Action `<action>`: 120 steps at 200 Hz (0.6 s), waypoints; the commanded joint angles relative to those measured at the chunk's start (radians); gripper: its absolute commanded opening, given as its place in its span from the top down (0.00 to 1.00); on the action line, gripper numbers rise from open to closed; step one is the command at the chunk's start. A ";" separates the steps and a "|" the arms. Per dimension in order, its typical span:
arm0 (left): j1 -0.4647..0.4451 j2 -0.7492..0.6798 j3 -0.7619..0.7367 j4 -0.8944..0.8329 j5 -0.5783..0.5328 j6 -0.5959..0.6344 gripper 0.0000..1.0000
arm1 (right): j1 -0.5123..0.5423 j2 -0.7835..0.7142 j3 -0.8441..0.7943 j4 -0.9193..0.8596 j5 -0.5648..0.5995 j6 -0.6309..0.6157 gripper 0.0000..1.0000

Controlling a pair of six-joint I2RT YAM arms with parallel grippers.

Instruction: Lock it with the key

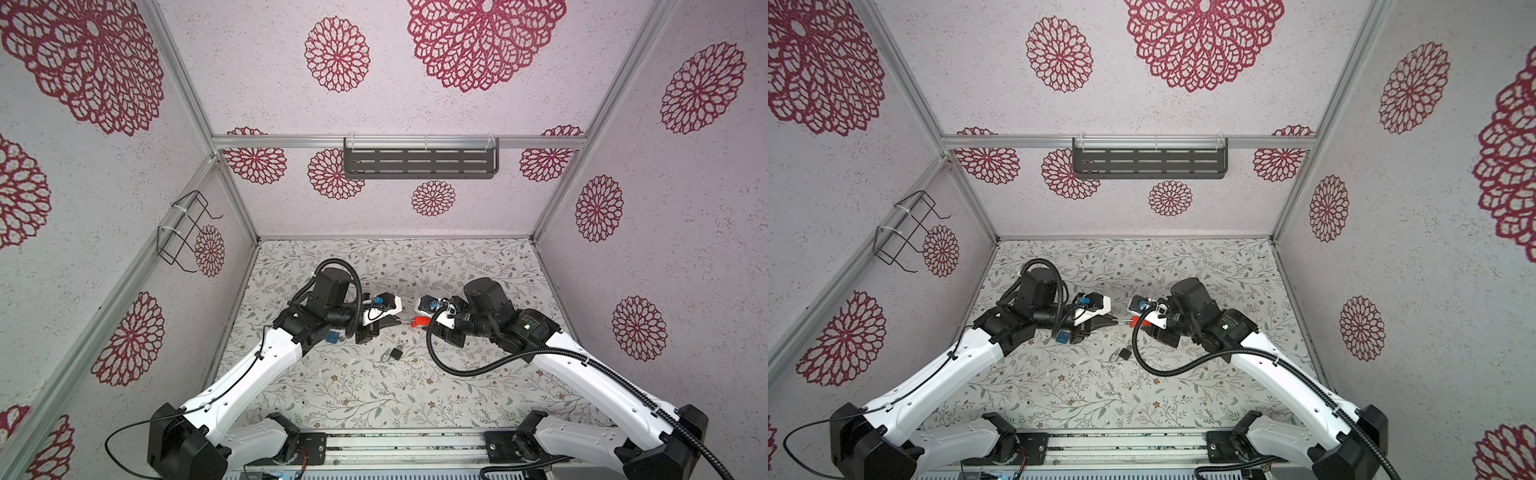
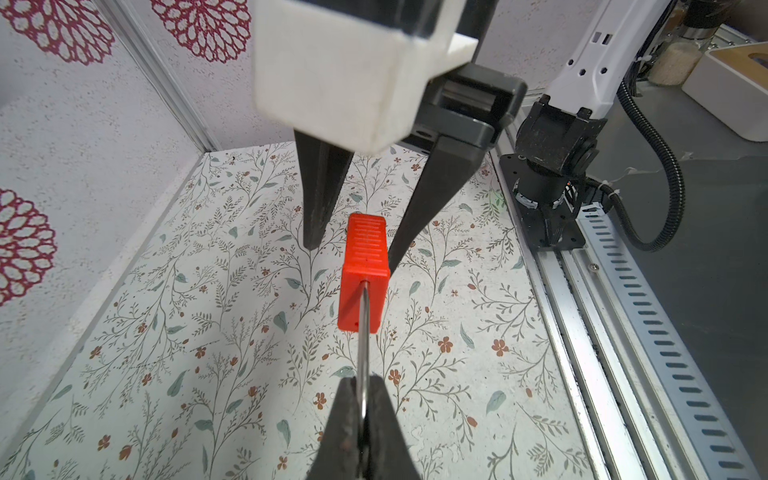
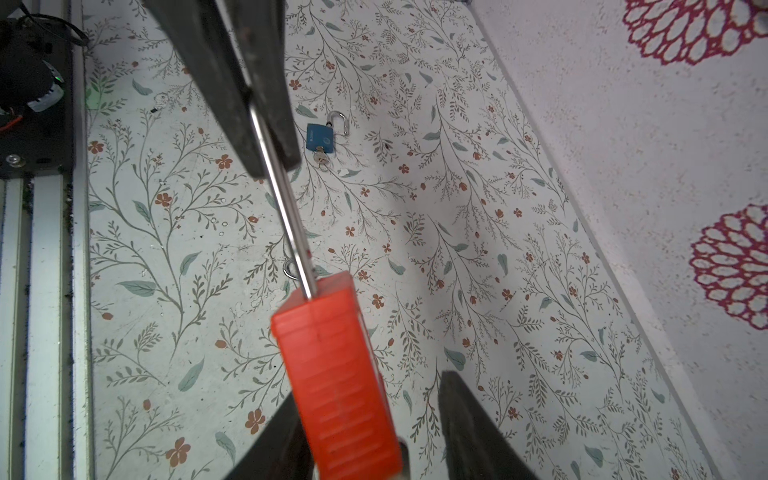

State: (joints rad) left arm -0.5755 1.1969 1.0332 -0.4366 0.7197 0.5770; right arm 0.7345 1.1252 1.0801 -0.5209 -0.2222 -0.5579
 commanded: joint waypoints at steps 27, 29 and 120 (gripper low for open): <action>-0.014 0.005 0.025 -0.005 0.003 0.029 1.00 | -0.001 -0.022 0.007 0.035 -0.047 -0.013 0.53; -0.014 0.006 0.025 -0.005 0.002 0.030 1.00 | -0.001 -0.021 0.007 0.035 -0.049 -0.012 0.53; -0.023 0.003 0.030 0.001 -0.011 0.043 1.00 | -0.002 -0.016 -0.003 0.017 -0.082 -0.018 0.60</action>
State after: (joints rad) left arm -0.5861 1.1980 1.0332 -0.4408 0.6903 0.6029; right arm 0.7345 1.1252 1.0801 -0.5140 -0.2775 -0.5606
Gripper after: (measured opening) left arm 0.071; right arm 0.399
